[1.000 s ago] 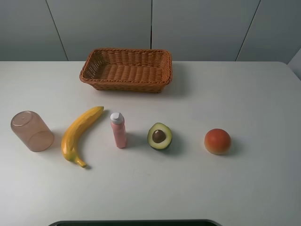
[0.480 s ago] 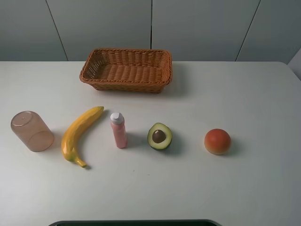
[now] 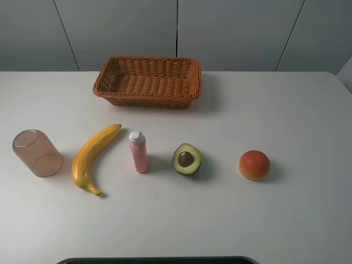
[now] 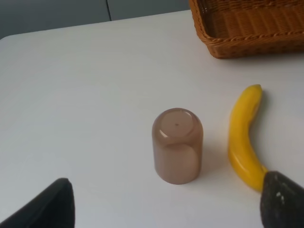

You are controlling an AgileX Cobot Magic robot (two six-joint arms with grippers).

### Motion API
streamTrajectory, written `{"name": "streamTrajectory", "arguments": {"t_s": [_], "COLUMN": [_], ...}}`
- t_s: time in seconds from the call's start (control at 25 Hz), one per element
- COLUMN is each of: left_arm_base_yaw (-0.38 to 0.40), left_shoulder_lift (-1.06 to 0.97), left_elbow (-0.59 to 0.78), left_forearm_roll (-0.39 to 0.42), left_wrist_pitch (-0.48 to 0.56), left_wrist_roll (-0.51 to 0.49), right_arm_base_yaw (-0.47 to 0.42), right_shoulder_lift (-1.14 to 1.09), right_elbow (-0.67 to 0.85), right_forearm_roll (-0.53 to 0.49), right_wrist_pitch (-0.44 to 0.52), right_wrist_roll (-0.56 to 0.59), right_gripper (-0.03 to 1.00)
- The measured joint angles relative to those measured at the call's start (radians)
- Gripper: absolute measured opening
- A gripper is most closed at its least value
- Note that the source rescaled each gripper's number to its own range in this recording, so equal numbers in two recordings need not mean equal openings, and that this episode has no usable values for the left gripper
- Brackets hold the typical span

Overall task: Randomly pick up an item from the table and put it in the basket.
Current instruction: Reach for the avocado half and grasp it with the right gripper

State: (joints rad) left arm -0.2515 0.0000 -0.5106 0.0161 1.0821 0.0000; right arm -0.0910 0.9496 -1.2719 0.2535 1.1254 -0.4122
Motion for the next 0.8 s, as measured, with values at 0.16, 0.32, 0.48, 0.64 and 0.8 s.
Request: {"name": "streamTrajectory", "arguments": {"t_s": [0.16,0.32,0.48,0.64,0.8], "left_arm_base_yaw": [0.000,0.000,0.000,0.000,0.000], "left_shoulder_lift": [0.000,0.000,0.000,0.000,0.000], "left_elbow": [0.000,0.000,0.000,0.000,0.000], "left_forearm_roll": [0.000,0.000,0.000,0.000,0.000], "left_wrist_pitch": [0.000,0.000,0.000,0.000,0.000], "left_wrist_roll": [0.000,0.000,0.000,0.000,0.000], "right_arm_base_yaw": [0.071,0.226,0.386,0.516,0.626], "right_shoulder_lift": [0.209,0.371,0.502,0.618,0.725], "right_elbow": [-0.118,-0.171,-0.172,-0.172,-0.172], "right_forearm_roll": [0.027,-0.007,-0.012,-0.062,-0.122], "right_wrist_pitch": [0.009,0.013,0.001,-0.021,-0.018], "right_wrist_roll": [-0.022,0.020,0.097,0.236,0.390], "right_gripper": [1.00,1.00,1.00,1.00,1.00]}}
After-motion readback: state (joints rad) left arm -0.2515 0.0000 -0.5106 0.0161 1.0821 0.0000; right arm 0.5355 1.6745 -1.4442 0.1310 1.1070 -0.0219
